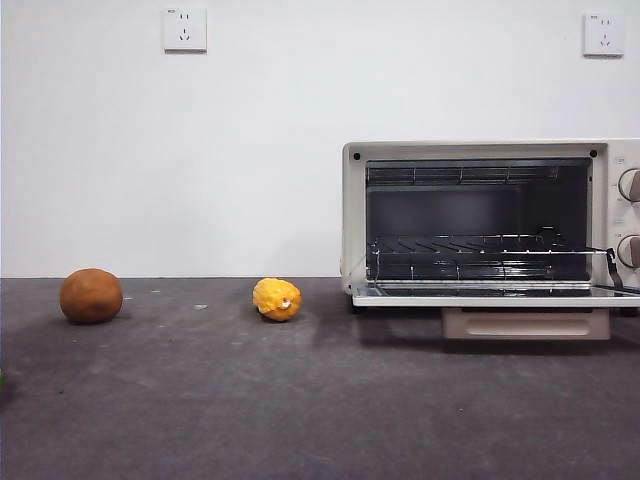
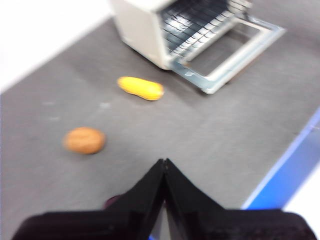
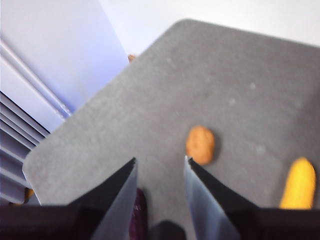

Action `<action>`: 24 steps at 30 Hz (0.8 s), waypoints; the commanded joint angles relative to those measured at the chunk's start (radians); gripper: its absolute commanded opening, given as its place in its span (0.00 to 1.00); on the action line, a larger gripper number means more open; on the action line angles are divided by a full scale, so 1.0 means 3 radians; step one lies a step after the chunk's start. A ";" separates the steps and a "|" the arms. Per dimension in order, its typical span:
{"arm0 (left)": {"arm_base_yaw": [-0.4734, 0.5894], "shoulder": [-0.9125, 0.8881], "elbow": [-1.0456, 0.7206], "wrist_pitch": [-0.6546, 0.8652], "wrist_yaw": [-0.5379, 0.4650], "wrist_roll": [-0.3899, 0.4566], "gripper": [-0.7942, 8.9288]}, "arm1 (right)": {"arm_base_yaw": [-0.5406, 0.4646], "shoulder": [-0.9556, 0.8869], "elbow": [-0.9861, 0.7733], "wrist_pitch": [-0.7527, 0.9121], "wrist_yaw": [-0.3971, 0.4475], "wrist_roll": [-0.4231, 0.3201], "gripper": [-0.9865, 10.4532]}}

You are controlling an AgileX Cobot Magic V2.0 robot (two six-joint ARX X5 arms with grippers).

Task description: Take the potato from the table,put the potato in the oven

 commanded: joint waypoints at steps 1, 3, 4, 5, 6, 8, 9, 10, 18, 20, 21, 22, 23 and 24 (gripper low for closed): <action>0.0014 -0.0106 -0.0089 0.0015 -0.0045 -0.0057 0.07 | 0.0025 0.0244 0.0430 -0.0065 0.0001 -0.0048 0.23; 0.0010 -0.0195 -0.0127 0.0015 -0.0043 -0.0114 0.07 | 0.0047 0.0426 0.0694 -0.0112 0.0005 -0.0034 0.23; 0.0010 -0.0233 -0.0146 0.0015 -0.0042 -0.0132 0.07 | 0.0055 0.0492 0.0791 -0.0123 0.0001 -0.0034 0.24; 0.0010 -0.0275 -0.0169 0.0014 -0.0041 -0.0153 0.07 | 0.0067 0.0570 0.0884 -0.0116 0.0005 -0.0034 0.27; 0.0010 -0.0309 -0.0195 0.0015 -0.0041 -0.0163 0.07 | 0.0067 0.0636 0.0966 -0.0109 0.0006 -0.0034 0.30; 0.0010 -0.0374 -0.0249 0.0013 -0.0042 -0.0163 0.07 | 0.0067 0.0754 0.1092 -0.0094 0.0004 -0.0038 0.37; 0.0010 -0.0397 -0.0271 0.0013 -0.0042 -0.0163 0.07 | 0.0069 0.0800 0.1120 -0.0079 0.0003 -0.0045 0.39; 0.0010 -0.0415 -0.0287 0.0013 -0.0047 -0.0160 0.07 | 0.0071 0.0846 0.1142 -0.0055 0.0003 -0.0060 0.42; -0.0121 -0.0507 -0.0317 0.0009 -0.0164 -0.0172 0.07 | 0.0088 0.1214 0.1152 0.0267 -0.0008 -0.0163 0.61; -0.0172 -0.0523 -0.0317 0.0008 -0.0191 -0.0193 0.07 | 0.0093 0.1310 0.1152 0.0380 -0.0010 -0.0191 0.61; -0.0200 -0.0528 -0.0317 0.0008 -0.0203 -0.0202 0.07 | 0.0099 0.1358 0.1152 0.0445 -0.0010 -0.0202 0.61; -0.0223 -0.0540 -0.0317 0.0006 -0.0216 -0.0209 0.07 | 0.0112 0.1403 0.1152 0.0496 -0.0006 -0.0210 0.61; -0.0253 -0.0552 -0.0317 0.0006 -0.0261 -0.0238 0.07 | 0.0112 0.1441 0.1152 0.0539 -0.0008 -0.0210 0.61; -0.0284 -0.0565 -0.0317 0.0005 -0.0305 -0.0261 0.07 | 0.0112 0.1480 0.1152 0.0580 0.0004 -0.0210 0.61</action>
